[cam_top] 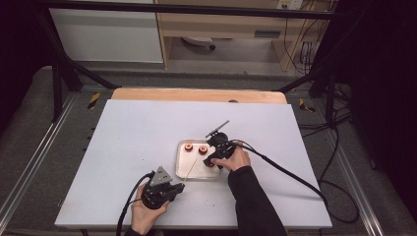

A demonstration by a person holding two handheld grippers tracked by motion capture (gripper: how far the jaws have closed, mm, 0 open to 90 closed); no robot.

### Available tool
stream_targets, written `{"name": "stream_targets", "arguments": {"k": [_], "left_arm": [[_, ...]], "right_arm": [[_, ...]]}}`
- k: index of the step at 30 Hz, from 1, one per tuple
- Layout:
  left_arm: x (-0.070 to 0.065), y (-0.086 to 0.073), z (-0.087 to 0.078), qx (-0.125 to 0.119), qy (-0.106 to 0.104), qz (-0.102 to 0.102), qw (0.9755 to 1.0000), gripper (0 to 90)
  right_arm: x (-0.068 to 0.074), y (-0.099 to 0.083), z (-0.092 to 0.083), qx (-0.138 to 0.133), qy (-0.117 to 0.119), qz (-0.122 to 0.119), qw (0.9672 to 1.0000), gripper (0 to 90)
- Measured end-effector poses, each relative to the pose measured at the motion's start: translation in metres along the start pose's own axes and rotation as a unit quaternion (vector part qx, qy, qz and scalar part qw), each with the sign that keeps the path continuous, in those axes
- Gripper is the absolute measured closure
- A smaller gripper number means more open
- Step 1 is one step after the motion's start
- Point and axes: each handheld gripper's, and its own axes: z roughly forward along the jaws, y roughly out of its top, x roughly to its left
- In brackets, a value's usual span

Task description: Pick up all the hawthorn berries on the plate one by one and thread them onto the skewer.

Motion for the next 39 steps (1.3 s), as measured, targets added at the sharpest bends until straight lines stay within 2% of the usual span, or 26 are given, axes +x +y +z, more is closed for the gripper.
{"name": "stream_targets", "arguments": {"k": [10,15,18,21,26,27,28,29,30,32,33,34,35,36,37,38,39], "left_arm": [[0.0,0.0,0.002,0.004,-0.001,0.0,1.0,88.2],[-0.001,0.0,0.002,0.002,-0.001,0.001,1.0,88.2],[-0.001,0.0,0.001,-0.002,-0.002,-0.002,1.0,88.2],[-0.002,0.0,0.0,-0.007,-0.001,-0.006,1.0,88.2],[-0.006,0.001,0.002,-0.016,-0.002,-0.013,0.9998,88.2],[-0.006,0.001,0.002,-0.016,-0.002,-0.013,0.9998,88.2],[-0.009,0.002,0.003,-0.02,-0.003,-0.017,0.9996,88.2],[-0.009,0.002,0.003,-0.02,-0.003,-0.017,0.9996,88.2],[-0.01,0.003,0.004,-0.023,-0.002,-0.02,0.9995,88.2],[-0.013,0.003,0.005,-0.024,-0.004,-0.025,0.9994,88.2],[-0.013,0.003,0.005,-0.024,-0.004,-0.025,0.9994,88.2],[-0.014,0.004,0.006,-0.026,-0.004,-0.027,0.9993,88.2],[-0.016,0.004,0.007,-0.026,-0.004,-0.028,0.9992,88.3],[-0.017,0.005,0.008,-0.027,-0.004,-0.029,0.9992,88.2],[-0.018,0.005,0.009,-0.028,-0.003,-0.031,0.9991,88.2],[-0.021,0.006,0.011,-0.03,-0.002,-0.038,0.9988,88.2],[-0.021,0.006,0.011,-0.03,-0.002,-0.038,0.9988,88.3]], "right_arm": [[0.0,-0.001,0.006,0.011,0.004,-0.004,0.9999,58.4],[0.0,-0.001,0.006,0.012,0.009,0.005,0.9999,59.5],[0.0,-0.001,0.001,-0.004,0.012,0.017,0.9998,59.6],[0.002,-0.003,-0.011,-0.033,0.021,0.029,0.9988,59.6],[0.003,-0.008,-0.034,-0.093,0.039,0.05,0.9937,59.7],[0.003,-0.008,-0.034,-0.093,0.039,0.05,0.9937,59.7],[0.002,-0.011,-0.041,-0.117,0.045,0.056,0.9905,59.7],[0.002,-0.011,-0.041,-0.117,0.045,0.056,0.9905,59.7],[0.0,-0.016,-0.047,-0.142,0.05,0.067,0.9863,59.8],[-0.001,-0.02,-0.052,-0.165,0.057,0.076,0.9817,59.8],[-0.001,-0.02,-0.052,-0.165,0.057,0.076,0.9817,59.8],[-0.001,-0.022,-0.054,-0.175,0.061,0.081,0.9793,59.8],[-0.002,-0.024,-0.055,-0.187,0.063,0.083,0.9767,59.8],[-0.003,-0.028,-0.059,-0.214,0.071,0.093,0.9699,59.8],[-0.003,-0.028,-0.059,-0.214,0.071,0.093,0.9699,59.8],[-0.003,-0.032,-0.06,-0.233,0.075,0.103,0.9641,59.9],[-0.003,-0.032,-0.06,-0.233,0.075,0.103,0.9641,59.9]]}}
